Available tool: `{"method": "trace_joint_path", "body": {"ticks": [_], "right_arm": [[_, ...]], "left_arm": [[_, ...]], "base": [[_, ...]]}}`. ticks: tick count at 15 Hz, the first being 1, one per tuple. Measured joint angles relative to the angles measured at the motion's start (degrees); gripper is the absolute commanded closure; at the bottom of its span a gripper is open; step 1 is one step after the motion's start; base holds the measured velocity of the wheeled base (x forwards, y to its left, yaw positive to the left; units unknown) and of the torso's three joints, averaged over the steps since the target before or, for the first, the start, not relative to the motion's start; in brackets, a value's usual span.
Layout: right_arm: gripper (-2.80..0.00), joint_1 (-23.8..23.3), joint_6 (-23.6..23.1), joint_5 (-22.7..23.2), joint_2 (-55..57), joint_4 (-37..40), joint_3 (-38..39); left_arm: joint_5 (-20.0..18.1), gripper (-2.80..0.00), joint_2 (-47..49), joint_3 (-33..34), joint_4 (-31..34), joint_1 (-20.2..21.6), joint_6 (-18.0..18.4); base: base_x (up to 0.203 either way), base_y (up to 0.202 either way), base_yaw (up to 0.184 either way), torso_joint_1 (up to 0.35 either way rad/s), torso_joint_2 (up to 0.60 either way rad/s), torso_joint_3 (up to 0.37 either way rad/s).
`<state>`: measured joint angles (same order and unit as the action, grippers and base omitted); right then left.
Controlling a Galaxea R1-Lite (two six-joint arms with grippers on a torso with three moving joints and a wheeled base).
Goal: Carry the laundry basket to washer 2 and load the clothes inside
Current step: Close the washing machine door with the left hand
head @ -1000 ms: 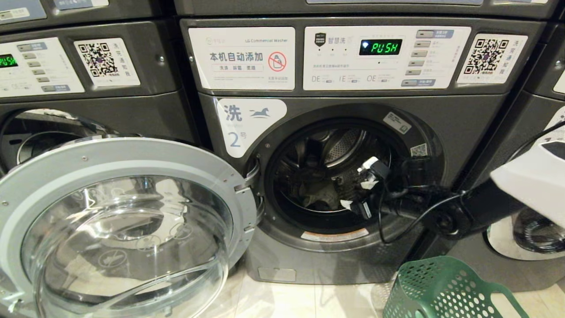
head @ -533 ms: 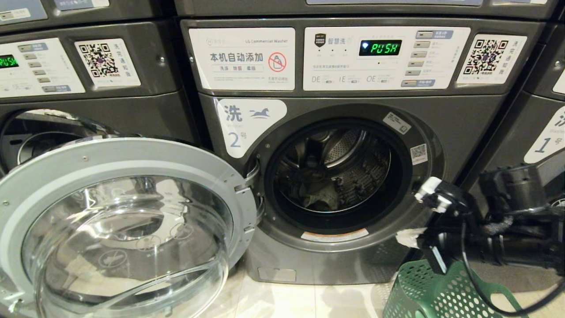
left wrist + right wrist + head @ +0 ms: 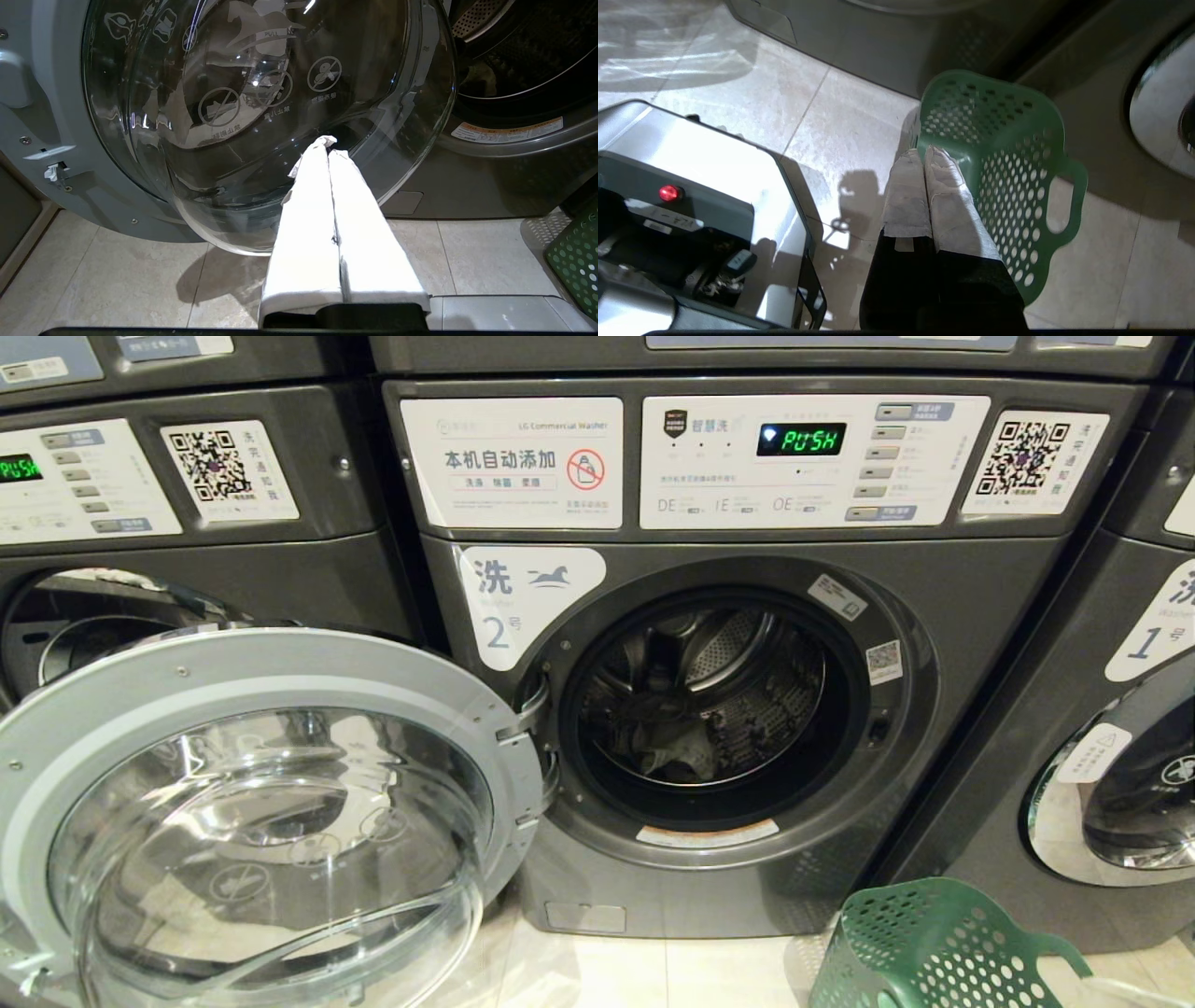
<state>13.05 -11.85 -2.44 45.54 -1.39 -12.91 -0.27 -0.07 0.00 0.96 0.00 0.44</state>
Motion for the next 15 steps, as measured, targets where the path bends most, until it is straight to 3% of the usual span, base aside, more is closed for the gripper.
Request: {"method": "trace_joint_path", "body": {"ticks": [2,5,10,15], "right_arm": [[0.00,-4.15,0.62,1.90,-8.67,-0.73,8.65],[0.00,-11.73,1.33,5.16,-19.84,0.84,12.20],[0.00,-12.53,1.63,5.55,-39.41,1.18,12.86],[0.00,-12.43,4.32,4.99,-45.13,1.33,12.88]], "left_arm": [[0.01,0.00,0.00,0.00,-0.01,0.00,0.00],[0.00,0.00,0.00,0.00,0.00,0.00,0.00],[0.00,0.00,0.00,0.00,0.00,0.00,-0.02],[0.01,0.00,0.00,0.00,0.00,0.00,0.00]], "base": [[0.000,0.000,0.000,0.000,0.00,0.000],[0.000,0.000,0.000,0.000,0.00,0.000],[0.000,0.000,0.000,0.000,0.00,0.000],[0.000,0.000,0.000,0.000,0.00,0.000]]}}
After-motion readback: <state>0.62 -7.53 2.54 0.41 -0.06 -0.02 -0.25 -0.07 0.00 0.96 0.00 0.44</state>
